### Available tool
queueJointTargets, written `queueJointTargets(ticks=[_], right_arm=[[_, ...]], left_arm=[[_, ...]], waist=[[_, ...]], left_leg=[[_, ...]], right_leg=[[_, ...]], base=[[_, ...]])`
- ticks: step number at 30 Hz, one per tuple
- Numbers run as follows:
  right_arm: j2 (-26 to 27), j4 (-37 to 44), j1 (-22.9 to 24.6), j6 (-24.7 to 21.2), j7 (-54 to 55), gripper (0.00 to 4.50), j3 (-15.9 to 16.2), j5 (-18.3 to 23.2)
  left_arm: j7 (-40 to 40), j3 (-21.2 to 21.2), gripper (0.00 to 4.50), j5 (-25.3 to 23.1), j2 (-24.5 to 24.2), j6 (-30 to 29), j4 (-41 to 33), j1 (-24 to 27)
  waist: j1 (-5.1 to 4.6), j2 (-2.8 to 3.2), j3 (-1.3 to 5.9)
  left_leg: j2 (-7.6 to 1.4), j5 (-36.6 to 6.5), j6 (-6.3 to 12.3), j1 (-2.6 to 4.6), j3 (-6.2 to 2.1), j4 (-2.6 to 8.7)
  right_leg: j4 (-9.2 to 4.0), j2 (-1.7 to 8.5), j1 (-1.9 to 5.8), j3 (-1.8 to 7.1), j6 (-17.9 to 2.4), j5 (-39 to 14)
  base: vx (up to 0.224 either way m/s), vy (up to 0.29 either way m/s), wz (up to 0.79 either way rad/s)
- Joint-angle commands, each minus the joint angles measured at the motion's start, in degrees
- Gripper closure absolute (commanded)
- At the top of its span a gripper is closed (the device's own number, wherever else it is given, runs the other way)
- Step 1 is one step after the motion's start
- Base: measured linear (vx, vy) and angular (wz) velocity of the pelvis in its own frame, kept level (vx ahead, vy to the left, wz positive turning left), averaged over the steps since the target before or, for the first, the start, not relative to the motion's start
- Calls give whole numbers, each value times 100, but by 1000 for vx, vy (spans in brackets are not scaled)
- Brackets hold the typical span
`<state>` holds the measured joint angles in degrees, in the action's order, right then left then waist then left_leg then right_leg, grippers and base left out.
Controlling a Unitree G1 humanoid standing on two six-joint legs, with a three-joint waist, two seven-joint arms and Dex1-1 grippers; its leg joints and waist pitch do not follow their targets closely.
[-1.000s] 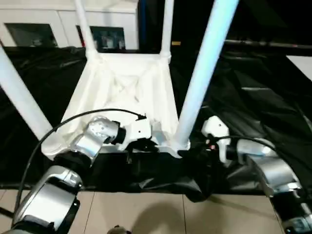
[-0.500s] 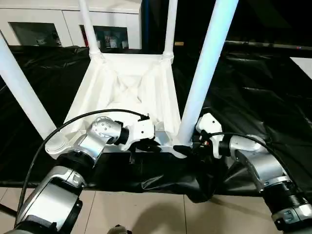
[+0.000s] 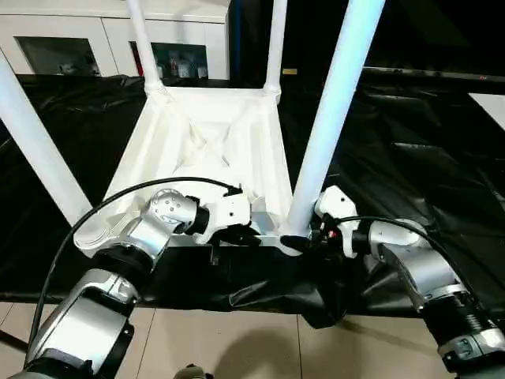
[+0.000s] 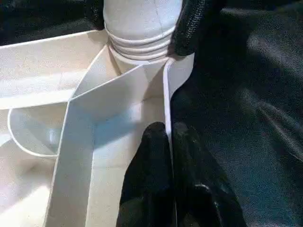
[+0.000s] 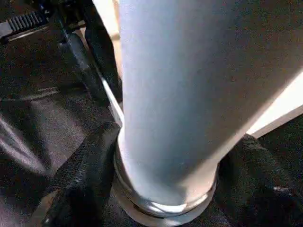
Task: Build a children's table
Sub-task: Rotate leg to tighten
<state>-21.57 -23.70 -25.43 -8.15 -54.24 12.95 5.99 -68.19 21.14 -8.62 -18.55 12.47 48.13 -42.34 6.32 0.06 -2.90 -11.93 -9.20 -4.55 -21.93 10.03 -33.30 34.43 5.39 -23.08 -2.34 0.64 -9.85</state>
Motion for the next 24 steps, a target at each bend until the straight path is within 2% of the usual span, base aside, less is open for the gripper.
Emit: queueJointTargets(ticks=[1, 4, 5, 8, 9, 10, 12, 16, 17, 18, 20, 22, 24], right_arm=[[251, -211, -72, -119, 360, 177, -306, 218], [487, -493, -135, -214, 955, 178, -545, 241], [546, -598, -157, -257, 1168, 178, -593, 201], [870, -1008, -313, -369, 2176, 178, -821, 72], [1028, -1259, -459, -345, 2765, 178, -878, -78], [1064, -1319, -496, -337, 2903, 178, -888, -116], [1289, -1775, -792, -308, 3844, 178, -968, -368], [1614, -2317, -1217, -151, 4538, 178, -1041, -470], [1614, -2317, -1217, -151, 4538, 178, -1041, -470], [1707, -2487, -1343, -78, 4621, 178, -1034, -481], [1761, -2613, -1422, -14, 4654, 178, -1026, -497], [1790, -2698, -1458, 35, 4654, 178, -1044, -491], [1810, -2786, -1482, 114, 4656, 178, -1105, -462]], left_arm=[[146, 131, 450, -151, 103, -90, 117, 63], [506, -91, 450, -14, 272, -455, 240, -17], [666, -198, 450, 59, 359, -636, 296, -58], [1527, -435, 450, 81, 693, -1197, 498, -241], [2018, -600, 450, 160, 926, -1556, 615, -341], [2132, -641, 450, 183, 982, -1644, 643, -364], [2966, -791, 450, 174, 1295, -2031, 850, -516], [3865, -876, 450, 32, 1648, -2102, 1049, -646], [3865, -876, 450, 32, 1648, -2102, 1049, -646], [4038, -882, 450, -26, 1730, -2109, 1059, -666], [4052, -865, 450, -43, 1769, -2117, 1037, -653], [4046, -833, 450, -53, 1768, -2123, 1021, -630], [4081, -801, 450, -67, 1739, -2105, 1031, -610]], waist=[[-39, 14, 398], [-103, 5, 391], [-124, 4, 375], [-200, 18, 361], [-241, 11, 359], [-260, 15, 362], [-301, 5, 373], [-334, -10, 395], [-315, -8, 410], [-308, -26, 420], [-300, -13, 437], [-302, -24, 430], [-304, -28, 412]], left_leg=[[-93, -1585, 63, 121, 21, 401], [-78, -1722, -40, 123, 19, 411], [-70, -1796, -54, 125, 9, 421], [-55, -1981, -159, 118, -13, 430], [-40, -1987, -195, 116, -14, 423], [-41, -1977, -220, 116, -24, 426], [-21, -1909, -181, 106, -16, 410], [-3, -1666, -20, 77, -1, 383], [-11, -1547, 39, 84, 4, 373], [-10, -1361, 107, 54, 8, 365], [-11, -1149, 191, 50, 13, 351], [-10, -1090, 275, 42, 17, 354], [-19, -1269, 295, 62, 28, 364]], right_leg=[[-353, 207, 254, 135, -1330, -980], [-360, 210, 237, 136, -1315, -1209], [-397, 219, 234, 132, -1277, -1437], [-437, 221, 222, 123, -1124, -1978], [-450, 211, 202, 124, -1092, -2026], [-445, 207, 204, 119, -1093, -2021], [-450, 191, 203, 118, -1102, -1885], [-454, 182, 230, 115, -1122, -1627], [-443, 186, 231, 116, -1151, -1450], [-415, 181, 260, 113, -1188, -1155], [-374, 175, 275, 106, -1286, -761], [-364, 177, 289, 98, -1352, -645], [-403, 190, 274, 102, -1335, -918]], base=[[0, 0, 0], [0, 0, 0], [0, 0, 0], [0, 0, 0], [0, 0, 0], [0, 0, 0], [0, 0, 0], [0, 0, 0], [0, 0, 0], [0, 0, 0], [0, 0, 0], [0, 0, 0], [0, 0, 0]])
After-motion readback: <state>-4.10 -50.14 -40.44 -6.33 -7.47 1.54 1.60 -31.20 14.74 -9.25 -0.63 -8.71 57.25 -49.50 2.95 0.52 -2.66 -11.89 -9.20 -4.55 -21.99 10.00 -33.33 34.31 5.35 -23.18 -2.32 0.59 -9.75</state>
